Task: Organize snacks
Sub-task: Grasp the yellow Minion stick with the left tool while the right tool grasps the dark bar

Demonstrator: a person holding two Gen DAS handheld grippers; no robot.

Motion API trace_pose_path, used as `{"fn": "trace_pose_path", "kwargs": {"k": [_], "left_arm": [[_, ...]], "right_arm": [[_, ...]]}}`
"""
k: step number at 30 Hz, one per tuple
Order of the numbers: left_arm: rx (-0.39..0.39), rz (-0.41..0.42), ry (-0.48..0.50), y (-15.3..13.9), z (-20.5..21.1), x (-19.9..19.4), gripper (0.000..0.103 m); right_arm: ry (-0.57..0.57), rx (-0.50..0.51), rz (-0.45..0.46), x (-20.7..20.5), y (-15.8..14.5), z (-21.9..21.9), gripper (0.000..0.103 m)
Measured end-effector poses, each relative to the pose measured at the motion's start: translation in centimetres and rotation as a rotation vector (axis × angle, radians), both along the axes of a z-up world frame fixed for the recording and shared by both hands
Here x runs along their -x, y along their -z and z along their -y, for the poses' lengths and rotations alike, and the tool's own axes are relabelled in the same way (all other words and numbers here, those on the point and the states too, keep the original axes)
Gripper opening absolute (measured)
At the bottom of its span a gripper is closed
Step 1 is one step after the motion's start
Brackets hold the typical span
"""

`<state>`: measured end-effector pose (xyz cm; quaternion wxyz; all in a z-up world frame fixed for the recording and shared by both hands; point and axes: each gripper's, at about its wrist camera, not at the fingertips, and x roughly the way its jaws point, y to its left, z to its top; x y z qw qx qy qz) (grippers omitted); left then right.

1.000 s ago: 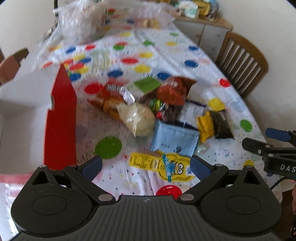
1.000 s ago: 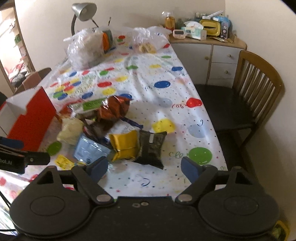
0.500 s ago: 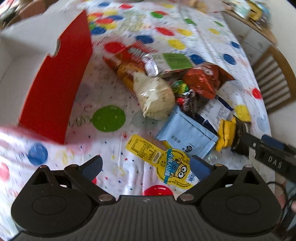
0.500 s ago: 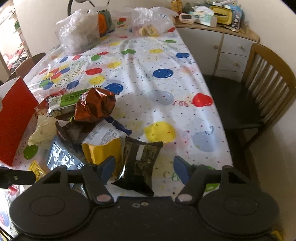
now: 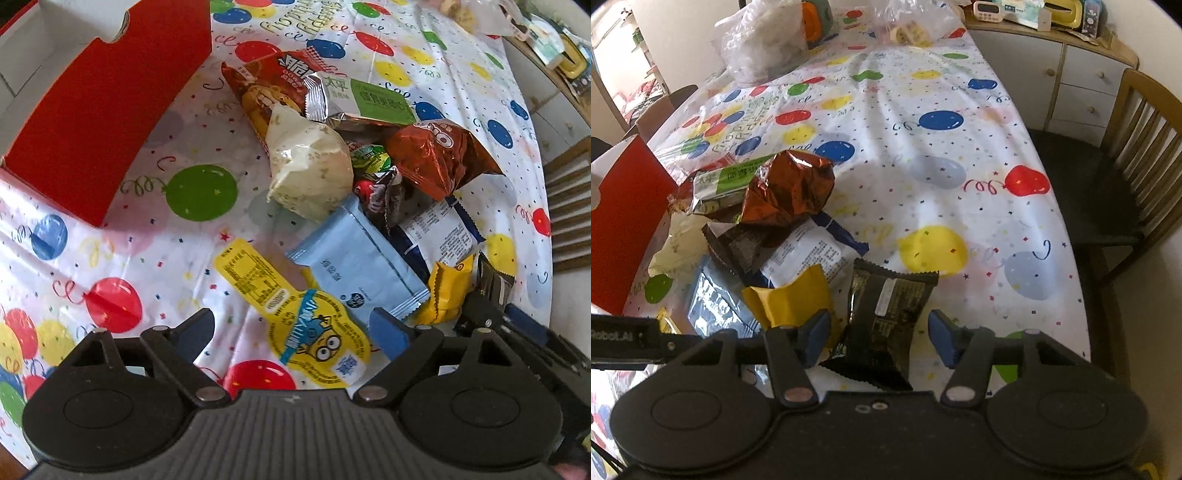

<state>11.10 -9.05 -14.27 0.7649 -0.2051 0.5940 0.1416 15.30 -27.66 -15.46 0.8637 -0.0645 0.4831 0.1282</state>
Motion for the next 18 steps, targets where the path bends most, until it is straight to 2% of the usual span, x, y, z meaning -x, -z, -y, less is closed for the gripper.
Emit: {"fn": "trace_pose_path", "kwargs": {"k": [10, 14, 18], "left_arm": [[-0.041, -0.031, -0.051, 1.0, 1.0, -0.3, 0.087], [-0.036, -0.035, -0.069, 1.3, 0.8, -0.3, 0.085], [-0.053, -0.031, -0.066, 1.1, 1.0, 0.2, 0.076]], "right_arm": [[-0.04, 0.013, -0.007, 0.1, 0.4, 0.1, 0.05], [-0.053, 0.017, -0.003, 0.3, 0.5, 0.1, 0.043], [-0.055, 0.02, 0.008, 0.5, 0.4, 0.2, 0.038]]}}
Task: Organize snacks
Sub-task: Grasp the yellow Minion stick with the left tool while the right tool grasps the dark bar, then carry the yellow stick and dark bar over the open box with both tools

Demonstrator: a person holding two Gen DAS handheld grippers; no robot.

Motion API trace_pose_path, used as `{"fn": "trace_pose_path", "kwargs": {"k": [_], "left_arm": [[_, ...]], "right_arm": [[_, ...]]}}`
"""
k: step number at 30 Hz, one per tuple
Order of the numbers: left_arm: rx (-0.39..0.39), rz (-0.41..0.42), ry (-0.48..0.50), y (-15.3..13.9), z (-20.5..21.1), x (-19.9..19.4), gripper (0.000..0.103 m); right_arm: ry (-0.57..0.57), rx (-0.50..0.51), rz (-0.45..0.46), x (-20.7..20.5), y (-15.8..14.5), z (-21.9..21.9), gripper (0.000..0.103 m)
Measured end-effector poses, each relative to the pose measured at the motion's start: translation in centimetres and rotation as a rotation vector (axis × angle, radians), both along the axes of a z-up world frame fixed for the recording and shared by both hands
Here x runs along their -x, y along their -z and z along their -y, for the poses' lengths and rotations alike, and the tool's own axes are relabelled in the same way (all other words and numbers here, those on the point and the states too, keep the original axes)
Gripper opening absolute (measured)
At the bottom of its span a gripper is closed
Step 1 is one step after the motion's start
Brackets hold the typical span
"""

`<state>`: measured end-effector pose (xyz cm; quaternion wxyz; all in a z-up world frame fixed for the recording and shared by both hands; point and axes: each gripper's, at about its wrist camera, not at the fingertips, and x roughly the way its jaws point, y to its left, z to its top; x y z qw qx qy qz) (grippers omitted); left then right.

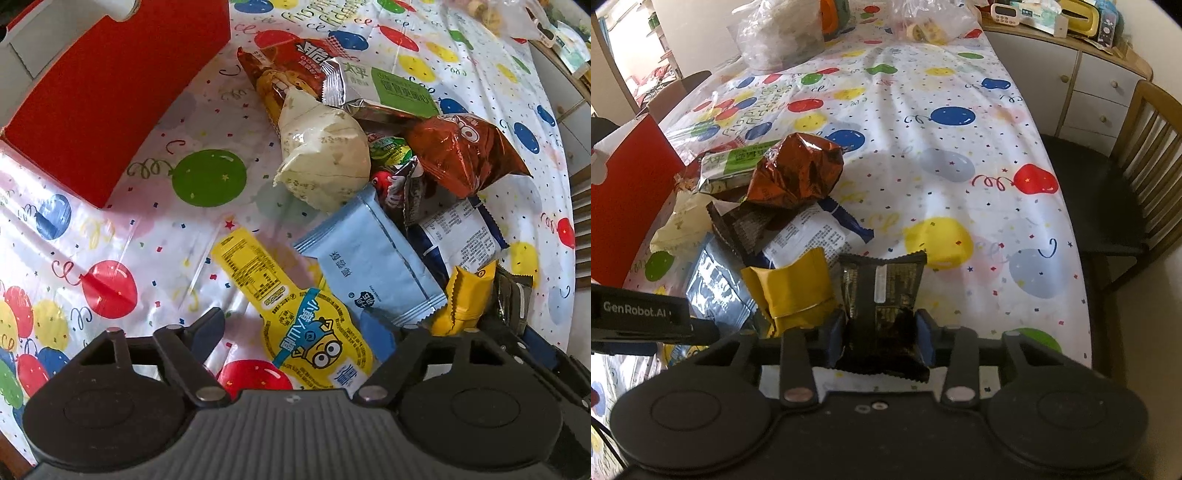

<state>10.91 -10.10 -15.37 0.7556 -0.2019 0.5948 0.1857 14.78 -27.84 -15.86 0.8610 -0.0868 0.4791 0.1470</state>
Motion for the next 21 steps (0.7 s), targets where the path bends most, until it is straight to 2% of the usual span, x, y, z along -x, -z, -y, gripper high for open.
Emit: {"fn": "trace_pose_path", "kwargs": {"k": [1, 5, 6, 16, 21], "left_arm": [[-0.004, 0.002, 0.003, -0.1, 0.0, 0.1, 0.074], [-0.021, 0.014, 0.023, -0.6, -0.4, 0.6, 0.052], [-0.02, 0.017, 0.028, -0.6, -0.6, 0.7, 0.051], [0.069, 0.064, 0.115, -0.8, -3.0, 1.4, 0.049], [0.093, 0.101, 0.238, -1.8, -4.0, 2.4, 0.049]], "right_arm": [[0.0, -0.002, 0.002, 0.1, 0.0, 0.1, 0.037], [0.003, 0.001, 0.009, 0.4, -0.1, 0.0, 0.035], [0.005, -0.001, 0.009, 0.5, -0.1, 0.0, 0.034], [0.085, -0.022, 0.02, 2.4, -1.2, 0.2, 0.033], [0.167, -0.052, 0.013, 4.4, -2.3, 0.3, 0.033]]}}
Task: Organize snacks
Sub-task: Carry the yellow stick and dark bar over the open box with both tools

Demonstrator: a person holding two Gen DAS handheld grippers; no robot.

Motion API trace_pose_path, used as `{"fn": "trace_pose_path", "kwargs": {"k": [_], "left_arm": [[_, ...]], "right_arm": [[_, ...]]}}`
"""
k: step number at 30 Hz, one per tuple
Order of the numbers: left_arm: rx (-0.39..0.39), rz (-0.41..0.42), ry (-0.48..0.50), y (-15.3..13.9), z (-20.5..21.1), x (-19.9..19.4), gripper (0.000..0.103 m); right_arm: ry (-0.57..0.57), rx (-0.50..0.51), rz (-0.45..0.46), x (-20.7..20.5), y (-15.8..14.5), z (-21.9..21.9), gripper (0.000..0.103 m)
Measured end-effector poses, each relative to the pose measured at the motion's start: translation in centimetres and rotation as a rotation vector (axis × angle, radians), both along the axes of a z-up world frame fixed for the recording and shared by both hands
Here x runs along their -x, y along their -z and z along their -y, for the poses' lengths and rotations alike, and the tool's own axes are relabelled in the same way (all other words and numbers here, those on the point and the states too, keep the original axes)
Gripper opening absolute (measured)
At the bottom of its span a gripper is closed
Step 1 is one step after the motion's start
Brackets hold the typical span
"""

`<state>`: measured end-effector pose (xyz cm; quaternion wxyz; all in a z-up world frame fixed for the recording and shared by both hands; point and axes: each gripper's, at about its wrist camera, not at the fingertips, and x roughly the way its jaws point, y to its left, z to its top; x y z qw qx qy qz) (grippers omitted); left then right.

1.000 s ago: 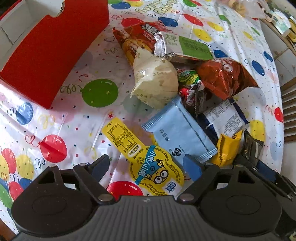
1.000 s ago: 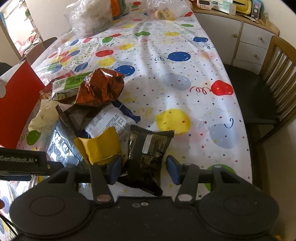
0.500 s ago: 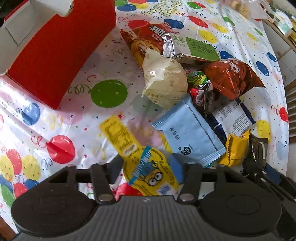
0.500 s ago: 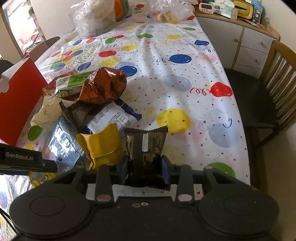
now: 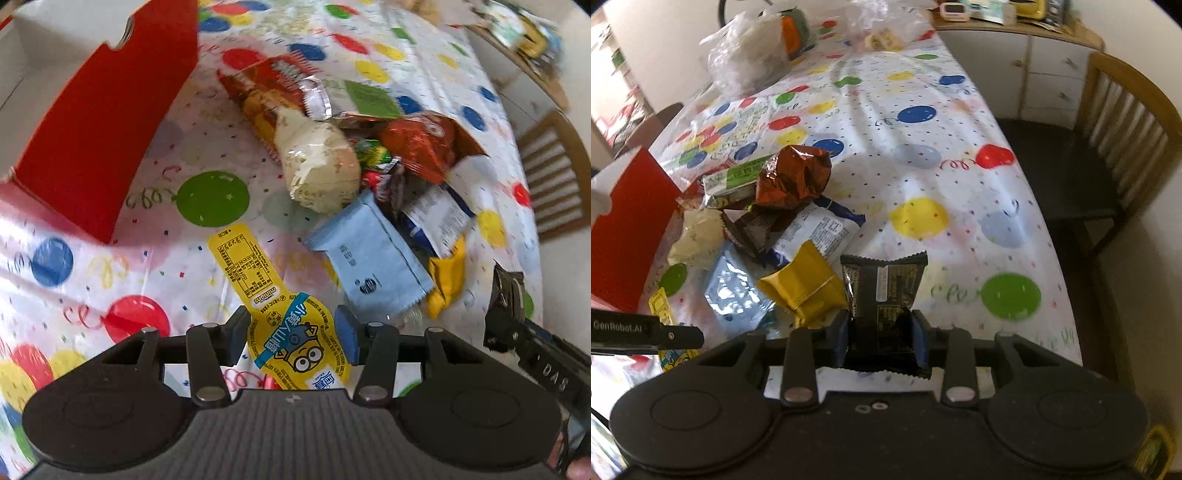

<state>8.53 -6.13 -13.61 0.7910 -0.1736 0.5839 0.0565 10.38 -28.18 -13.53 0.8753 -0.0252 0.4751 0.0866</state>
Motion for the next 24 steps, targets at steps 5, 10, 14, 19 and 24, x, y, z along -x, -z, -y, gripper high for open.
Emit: {"fn": "trace_pose_path", "kwargs": {"k": [5, 10, 14, 19, 24], "left_arm": [[-0.003, 0.066, 0.113, -2.3, -1.2, 1.2, 0.049], [-0.032, 0.159, 0.177, -5.3, -3.4, 2.8, 0.049], [-0.061, 0.226, 0.191, -7.8, -5.6, 3.8, 0.049], [-0.098, 0.304, 0.186, -10.6, -8.7, 4.6, 0.049], [-0.132, 0.361, 0.17, -12.4, -11.9, 4.8, 0.049]], "right_arm": [[-0.009, -0.038, 0.027, 2.3, -2.1, -2.0, 0.033], [-0.045, -0.061, 0.065, 4.0, -4.4, -5.2, 0.033], [-0.1, -0.07, 0.1, 4.7, -6.2, -8.5, 0.033], [-0.179, -0.078, 0.136, 5.1, -7.7, -13.0, 0.033], [-0.267, -0.07, 0.171, 4.9, -8.7, -18.4, 0.033]]}}
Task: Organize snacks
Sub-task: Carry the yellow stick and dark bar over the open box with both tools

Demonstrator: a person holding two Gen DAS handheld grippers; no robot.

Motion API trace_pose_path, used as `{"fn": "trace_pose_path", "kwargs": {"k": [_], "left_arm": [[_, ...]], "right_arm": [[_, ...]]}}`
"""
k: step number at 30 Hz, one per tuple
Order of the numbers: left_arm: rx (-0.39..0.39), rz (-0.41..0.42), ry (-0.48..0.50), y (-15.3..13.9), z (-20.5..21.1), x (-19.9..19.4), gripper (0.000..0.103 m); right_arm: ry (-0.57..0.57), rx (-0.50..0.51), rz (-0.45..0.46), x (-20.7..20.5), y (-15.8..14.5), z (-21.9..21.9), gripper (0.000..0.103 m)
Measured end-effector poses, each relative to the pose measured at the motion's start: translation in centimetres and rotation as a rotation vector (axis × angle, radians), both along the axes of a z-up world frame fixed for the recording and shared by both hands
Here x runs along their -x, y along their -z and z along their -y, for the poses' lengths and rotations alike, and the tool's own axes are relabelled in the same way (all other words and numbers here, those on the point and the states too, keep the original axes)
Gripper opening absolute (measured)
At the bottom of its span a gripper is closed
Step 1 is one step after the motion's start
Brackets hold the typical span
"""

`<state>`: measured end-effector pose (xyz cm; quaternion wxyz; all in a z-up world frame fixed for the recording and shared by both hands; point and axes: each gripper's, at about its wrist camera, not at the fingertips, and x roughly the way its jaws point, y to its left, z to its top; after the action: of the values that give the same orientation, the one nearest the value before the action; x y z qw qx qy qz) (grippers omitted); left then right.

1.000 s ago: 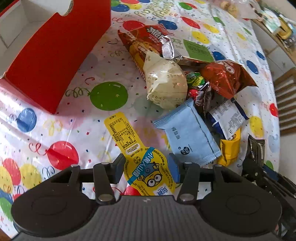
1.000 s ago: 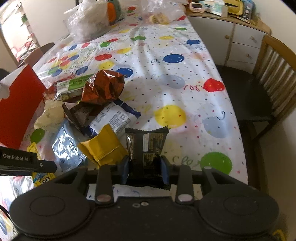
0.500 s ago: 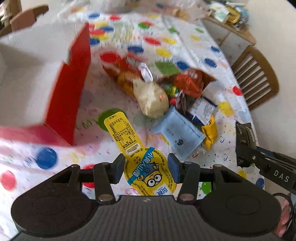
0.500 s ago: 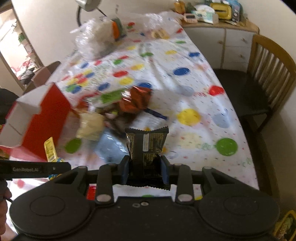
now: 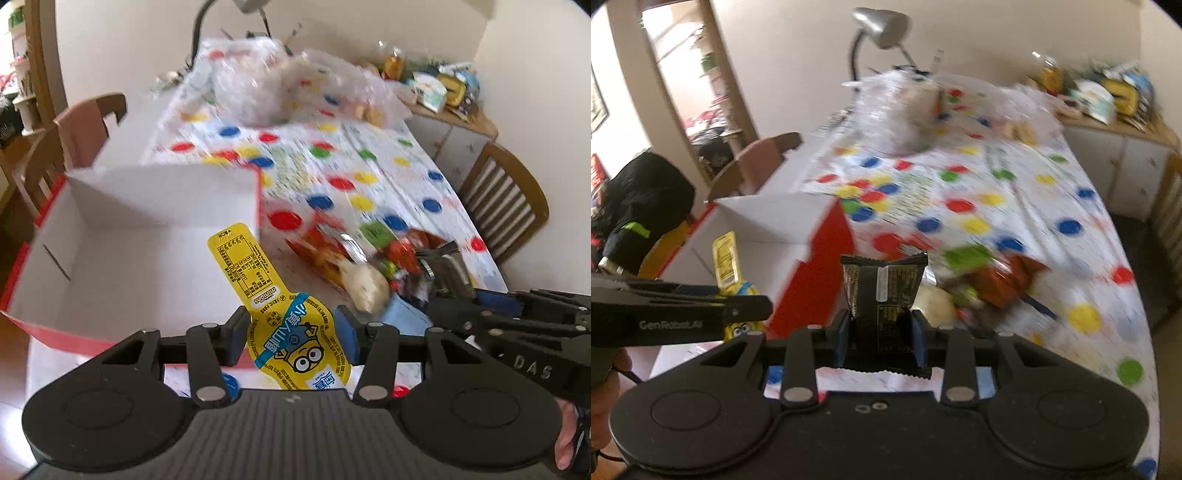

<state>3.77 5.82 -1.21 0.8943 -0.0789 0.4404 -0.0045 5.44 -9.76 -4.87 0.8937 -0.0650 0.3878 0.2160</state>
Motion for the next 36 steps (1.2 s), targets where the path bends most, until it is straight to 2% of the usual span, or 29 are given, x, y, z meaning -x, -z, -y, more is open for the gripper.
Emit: {"fn": "trace_pose_path", "kwargs": {"k": [11, 18, 27, 33, 36], "left_arm": [[-0.076, 0.038, -0.099, -0.9, -9.3, -1.1, 0.049], [-0.125, -0.023, -0.13, 1.0, -14.5, -3.1, 0.049], [-0.159, -0.101, -0.085, 4.7, -16.5, -5.6, 0.049], [-0.159, -0.162, -0.017, 7.4, -16.1, -6.0, 0.049], [-0.155, -0.196, -0.012, 8.6, -16.0, -6.2, 0.049]], "right_arm": [[-0.135, 0.055, 0.007, -1.8, 1.4, -11.2, 0.032], [-0.186, 0.108, -0.022, -3.3, 4.3, -16.6, 0.032], [-0.208, 0.202, -0.088, -4.8, 8.7, -20.7, 0.032], [-0.21, 0.238, -0.138, -4.8, 10.6, -21.3, 0.032], [-0.203, 0.253, -0.148, -4.9, 11.1, -21.3, 0.032]]}}
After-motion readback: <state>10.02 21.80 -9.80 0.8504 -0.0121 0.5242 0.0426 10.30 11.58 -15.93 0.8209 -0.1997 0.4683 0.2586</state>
